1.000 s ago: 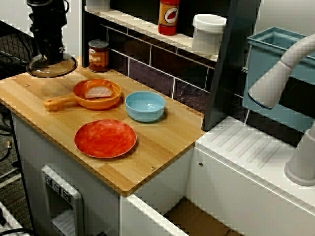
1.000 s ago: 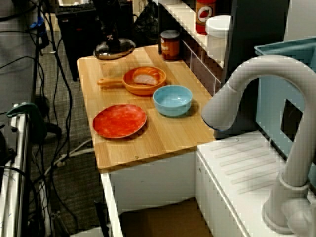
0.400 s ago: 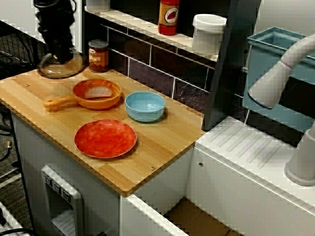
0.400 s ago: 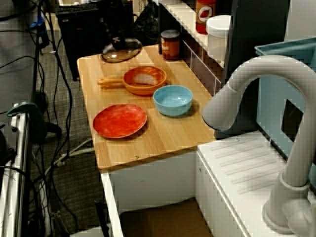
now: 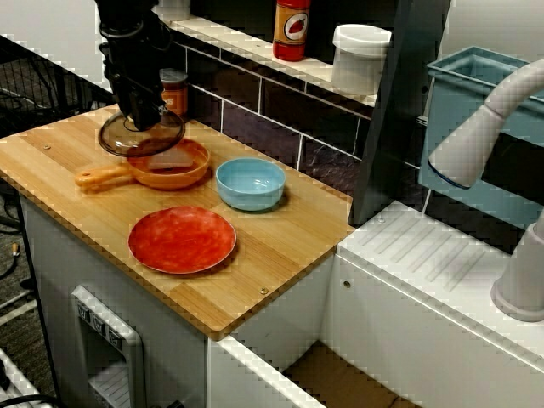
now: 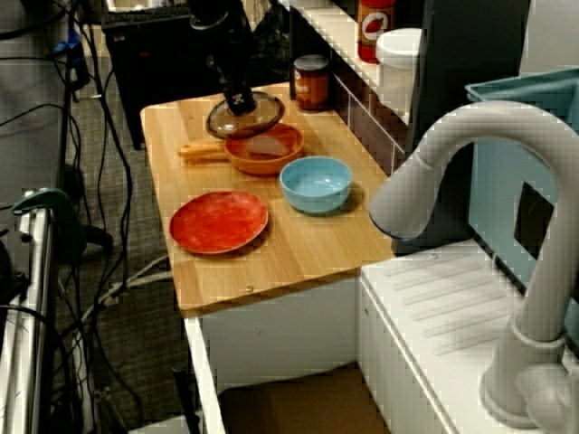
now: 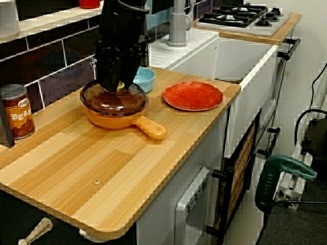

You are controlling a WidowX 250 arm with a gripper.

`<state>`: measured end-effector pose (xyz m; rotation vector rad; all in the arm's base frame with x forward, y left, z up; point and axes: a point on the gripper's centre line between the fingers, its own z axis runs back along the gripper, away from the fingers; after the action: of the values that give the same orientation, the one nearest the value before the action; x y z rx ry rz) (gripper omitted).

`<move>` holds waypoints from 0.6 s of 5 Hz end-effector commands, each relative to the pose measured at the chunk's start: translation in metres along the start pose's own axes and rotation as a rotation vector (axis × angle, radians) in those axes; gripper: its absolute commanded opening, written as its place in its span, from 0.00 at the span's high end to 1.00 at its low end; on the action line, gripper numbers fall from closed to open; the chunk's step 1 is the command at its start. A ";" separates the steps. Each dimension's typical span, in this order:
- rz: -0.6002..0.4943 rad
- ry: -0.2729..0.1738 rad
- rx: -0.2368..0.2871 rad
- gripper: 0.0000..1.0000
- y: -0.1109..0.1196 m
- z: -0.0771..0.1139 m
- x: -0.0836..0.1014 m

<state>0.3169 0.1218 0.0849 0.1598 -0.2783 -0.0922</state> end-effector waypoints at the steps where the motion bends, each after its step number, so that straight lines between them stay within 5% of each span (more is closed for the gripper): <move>1: 0.008 -0.027 -0.006 1.00 -0.010 0.002 0.004; 3: 0.036 -0.021 -0.025 1.00 -0.002 -0.005 0.009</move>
<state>0.3231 0.1127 0.0701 0.1087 -0.2591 -0.0636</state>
